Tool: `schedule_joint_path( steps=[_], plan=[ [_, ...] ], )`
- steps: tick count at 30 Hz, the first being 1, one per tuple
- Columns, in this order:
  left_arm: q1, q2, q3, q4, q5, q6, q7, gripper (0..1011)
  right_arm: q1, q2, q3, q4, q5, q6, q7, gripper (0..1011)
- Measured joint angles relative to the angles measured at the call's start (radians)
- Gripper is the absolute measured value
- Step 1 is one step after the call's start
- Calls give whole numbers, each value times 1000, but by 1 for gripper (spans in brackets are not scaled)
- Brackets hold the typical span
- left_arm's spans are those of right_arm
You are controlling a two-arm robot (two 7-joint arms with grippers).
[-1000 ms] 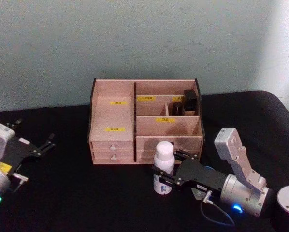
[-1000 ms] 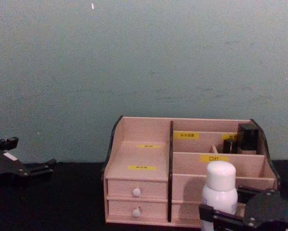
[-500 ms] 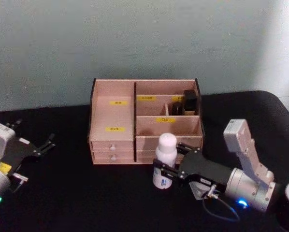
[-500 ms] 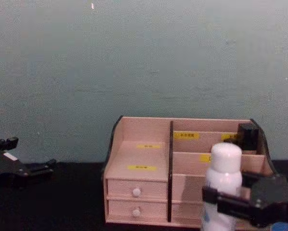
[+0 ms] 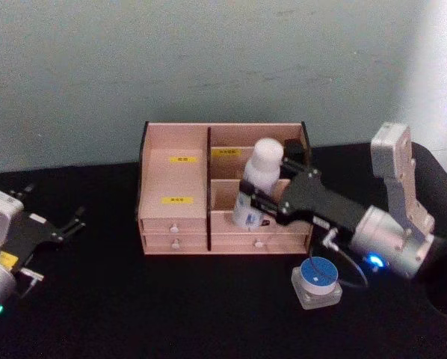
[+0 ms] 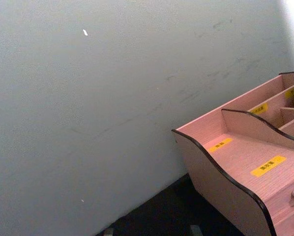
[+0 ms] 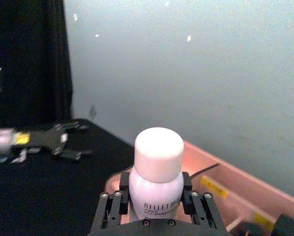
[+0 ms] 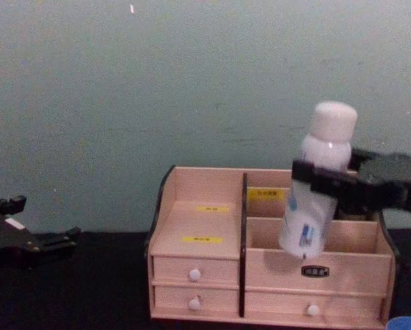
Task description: Pick up the facial cleanser and watermelon frost from the table and place them into the tiered storage box.
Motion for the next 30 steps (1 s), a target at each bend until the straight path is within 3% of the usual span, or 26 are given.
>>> schedule_joint_path(
  steps=[6, 11, 20, 30],
  plan=[
    [0, 0, 0, 0, 0, 0, 0, 1001, 65, -35, -10, 46, -32, 19, -48, 594],
    [0, 0, 0, 0, 0, 0, 0, 1001, 140, -81, -29, 121, -89, 26, -91, 595],
    [0, 0, 0, 0, 0, 0, 0, 1001, 227, -147, -44, 252, -157, 14, -117, 595],
    [0, 0, 0, 0, 0, 0, 0, 1001, 291, -196, -38, 361, -196, -7, -125, 595]
  ],
)
